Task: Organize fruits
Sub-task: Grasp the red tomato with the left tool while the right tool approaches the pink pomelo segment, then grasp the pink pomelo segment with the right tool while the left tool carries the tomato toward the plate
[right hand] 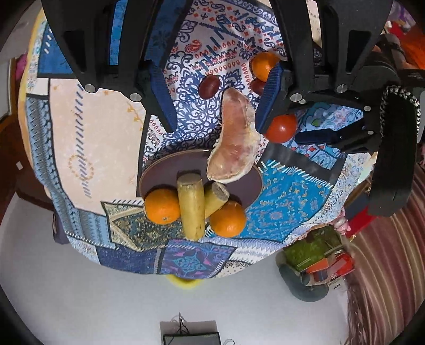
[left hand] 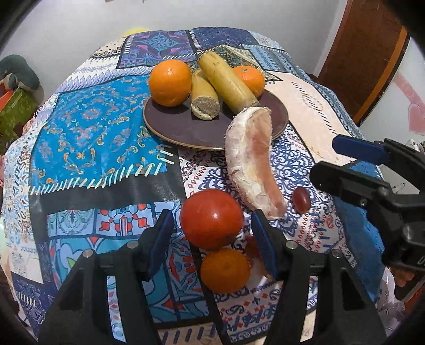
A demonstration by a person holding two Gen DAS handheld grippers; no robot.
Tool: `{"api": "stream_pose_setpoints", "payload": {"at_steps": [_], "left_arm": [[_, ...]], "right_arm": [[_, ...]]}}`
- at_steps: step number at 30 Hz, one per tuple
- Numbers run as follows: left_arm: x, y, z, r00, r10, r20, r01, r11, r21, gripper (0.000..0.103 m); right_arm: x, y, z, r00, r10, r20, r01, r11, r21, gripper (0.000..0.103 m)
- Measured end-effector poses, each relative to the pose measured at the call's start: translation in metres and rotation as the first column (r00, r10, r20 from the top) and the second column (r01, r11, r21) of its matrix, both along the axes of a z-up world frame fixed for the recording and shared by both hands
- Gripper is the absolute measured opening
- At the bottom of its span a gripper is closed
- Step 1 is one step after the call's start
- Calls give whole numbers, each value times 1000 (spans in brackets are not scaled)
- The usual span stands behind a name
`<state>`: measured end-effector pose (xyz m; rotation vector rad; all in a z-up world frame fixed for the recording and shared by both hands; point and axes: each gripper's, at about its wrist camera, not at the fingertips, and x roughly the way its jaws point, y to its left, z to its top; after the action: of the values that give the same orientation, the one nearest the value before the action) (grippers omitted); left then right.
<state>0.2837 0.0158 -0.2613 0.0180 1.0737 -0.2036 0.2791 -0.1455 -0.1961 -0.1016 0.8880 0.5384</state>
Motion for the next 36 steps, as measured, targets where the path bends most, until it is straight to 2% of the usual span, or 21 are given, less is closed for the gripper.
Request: {"api": "stream_pose_setpoints", "payload": {"at_steps": [7,16,21,27,34,36], "left_arm": [[0,5,-6,1000,-6,7,6,999,-44,51],[-6,41,9,995,78,67,-76,996,-37,50],[-8,61,13,991,114,64,-108,990,-89,50],[-8,61,13,992,108,70,-101,990,-98,50],[-7,60,11,991,115,73,-108,990,-93,50],[-6,60,11,990,119,74,-112,989,-91,50]], "right_arm": [[5,7,-10,999,7,-33,-7,1000,3,57],[12,21,-22,997,22,-71,-22,1000,10,57],[16,35,-33,995,36,-89,-37,999,-9,57],[25,47,-44,992,41,-122,-43,999,-10,57],[27,57,-45,995,38,-88,-41,999,-29,57],[28,56,-45,996,38,-80,-40,999,-24,54]]}}
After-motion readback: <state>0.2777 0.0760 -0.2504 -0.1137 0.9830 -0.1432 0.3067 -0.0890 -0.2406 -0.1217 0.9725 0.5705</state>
